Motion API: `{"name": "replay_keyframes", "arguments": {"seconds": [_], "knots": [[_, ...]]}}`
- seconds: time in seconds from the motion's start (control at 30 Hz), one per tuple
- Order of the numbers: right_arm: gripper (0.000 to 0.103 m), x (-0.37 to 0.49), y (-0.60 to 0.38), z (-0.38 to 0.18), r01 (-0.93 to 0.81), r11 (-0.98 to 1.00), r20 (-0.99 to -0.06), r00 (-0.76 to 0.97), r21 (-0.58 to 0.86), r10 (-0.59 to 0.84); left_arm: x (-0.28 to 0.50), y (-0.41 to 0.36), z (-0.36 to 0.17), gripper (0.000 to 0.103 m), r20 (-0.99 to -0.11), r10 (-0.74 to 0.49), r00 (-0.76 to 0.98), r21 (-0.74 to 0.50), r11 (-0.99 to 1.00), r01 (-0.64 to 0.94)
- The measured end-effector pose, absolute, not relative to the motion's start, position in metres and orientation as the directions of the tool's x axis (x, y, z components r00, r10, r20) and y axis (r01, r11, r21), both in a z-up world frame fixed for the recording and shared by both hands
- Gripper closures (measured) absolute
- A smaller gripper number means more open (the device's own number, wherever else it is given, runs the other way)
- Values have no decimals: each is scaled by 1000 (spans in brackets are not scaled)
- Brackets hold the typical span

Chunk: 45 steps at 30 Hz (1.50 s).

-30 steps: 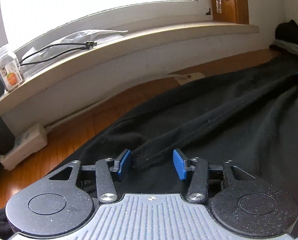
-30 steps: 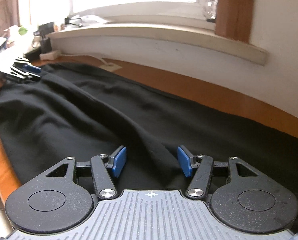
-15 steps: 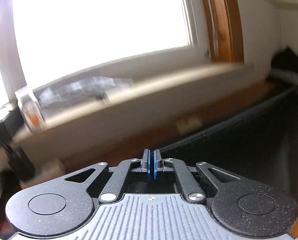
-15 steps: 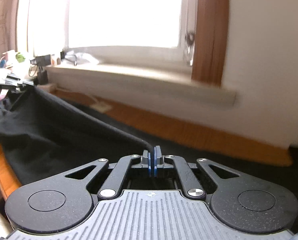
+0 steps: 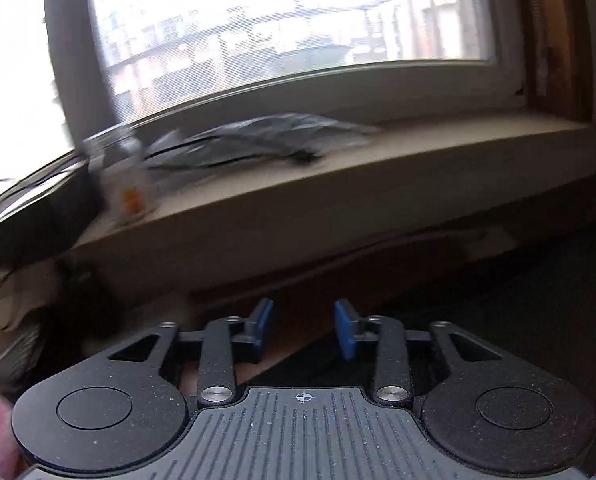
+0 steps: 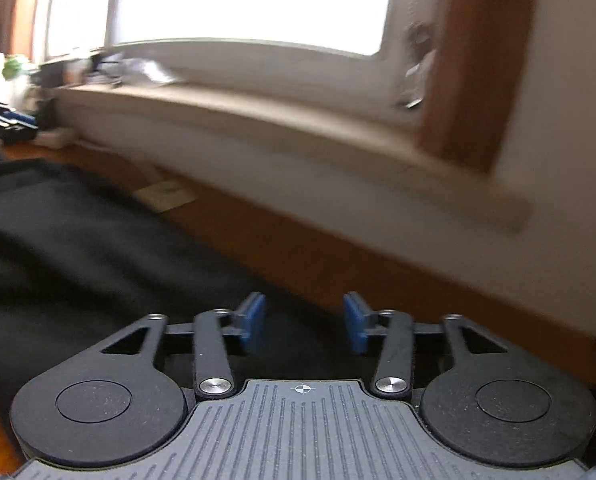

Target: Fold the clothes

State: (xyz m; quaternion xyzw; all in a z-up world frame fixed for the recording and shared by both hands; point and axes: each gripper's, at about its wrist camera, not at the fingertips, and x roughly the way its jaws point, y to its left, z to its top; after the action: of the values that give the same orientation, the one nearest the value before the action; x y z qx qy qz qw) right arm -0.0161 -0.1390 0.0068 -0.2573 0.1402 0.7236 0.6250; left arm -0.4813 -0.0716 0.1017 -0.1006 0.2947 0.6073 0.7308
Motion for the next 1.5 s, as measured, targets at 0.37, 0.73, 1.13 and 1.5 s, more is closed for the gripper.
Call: {"name": "replay_keyframes", "arguments": {"seconds": [0.37,0.73,1.13,1.5], "knots": [[41,-16,-128,-14,-975,-215,-580,-147,-50,801,-594,-114,93,34,-624,780,-35,174,94,-980],[41,-15,-128,-16,-976,-214,-573,-153,-40,805,-610,-115,79,80,-650,756,-84,190,55,-980],[39,-20,-133,-14,-968,-240,-557,-161,-71,815,-632,-105,114,75,-612,766,-197,215,-79,-974],[30,6,-171,6,-982,-187,-464,-168,4,870,-558,-110,101,21,-526,843,-109,224,14,-975]]}}
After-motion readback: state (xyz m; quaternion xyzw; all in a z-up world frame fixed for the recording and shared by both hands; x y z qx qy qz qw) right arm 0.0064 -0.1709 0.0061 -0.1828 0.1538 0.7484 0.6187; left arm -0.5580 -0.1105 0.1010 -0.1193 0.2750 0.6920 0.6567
